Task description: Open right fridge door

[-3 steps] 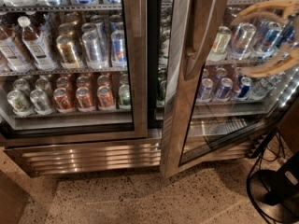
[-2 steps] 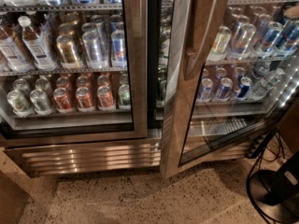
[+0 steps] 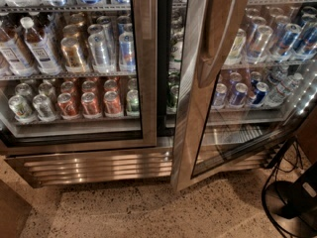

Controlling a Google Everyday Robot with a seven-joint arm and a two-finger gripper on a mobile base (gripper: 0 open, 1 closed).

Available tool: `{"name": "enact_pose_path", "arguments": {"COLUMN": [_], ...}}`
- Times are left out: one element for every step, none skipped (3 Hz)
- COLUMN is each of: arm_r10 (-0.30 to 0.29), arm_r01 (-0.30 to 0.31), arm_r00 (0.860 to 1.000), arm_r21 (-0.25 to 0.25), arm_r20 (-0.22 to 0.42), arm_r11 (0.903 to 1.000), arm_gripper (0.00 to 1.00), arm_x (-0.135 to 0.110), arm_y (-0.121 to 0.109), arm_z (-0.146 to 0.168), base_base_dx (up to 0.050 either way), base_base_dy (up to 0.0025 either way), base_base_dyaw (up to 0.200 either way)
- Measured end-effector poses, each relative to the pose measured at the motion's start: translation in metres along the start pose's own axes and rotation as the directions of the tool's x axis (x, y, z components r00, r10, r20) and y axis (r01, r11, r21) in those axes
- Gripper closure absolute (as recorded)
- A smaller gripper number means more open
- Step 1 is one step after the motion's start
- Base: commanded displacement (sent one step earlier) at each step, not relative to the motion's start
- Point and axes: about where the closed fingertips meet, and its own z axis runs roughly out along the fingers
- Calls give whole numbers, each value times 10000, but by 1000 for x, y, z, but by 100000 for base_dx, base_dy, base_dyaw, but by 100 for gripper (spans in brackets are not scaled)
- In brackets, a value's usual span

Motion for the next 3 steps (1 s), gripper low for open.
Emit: {"name": "enact_pose_path", "arguments": {"arm_r10": [-3,-429,-1455], "arm_r01": [3,428,1479], "arm_r00": [10000,9991,9665], "arm_r21": [-1,-74,-46], "arm_r20": [0,-57,-2113], "arm_r11": [10000,9991,9890], "arm_gripper": [0,0,0], "arm_x": [0,-10,-14], "arm_y": [0,-4,18], "arm_z": [0,-7,-36], "base_base_dx": [0,0,0], "base_base_dy": [0,0,0], "base_base_dyaw": [0,0,0]}}
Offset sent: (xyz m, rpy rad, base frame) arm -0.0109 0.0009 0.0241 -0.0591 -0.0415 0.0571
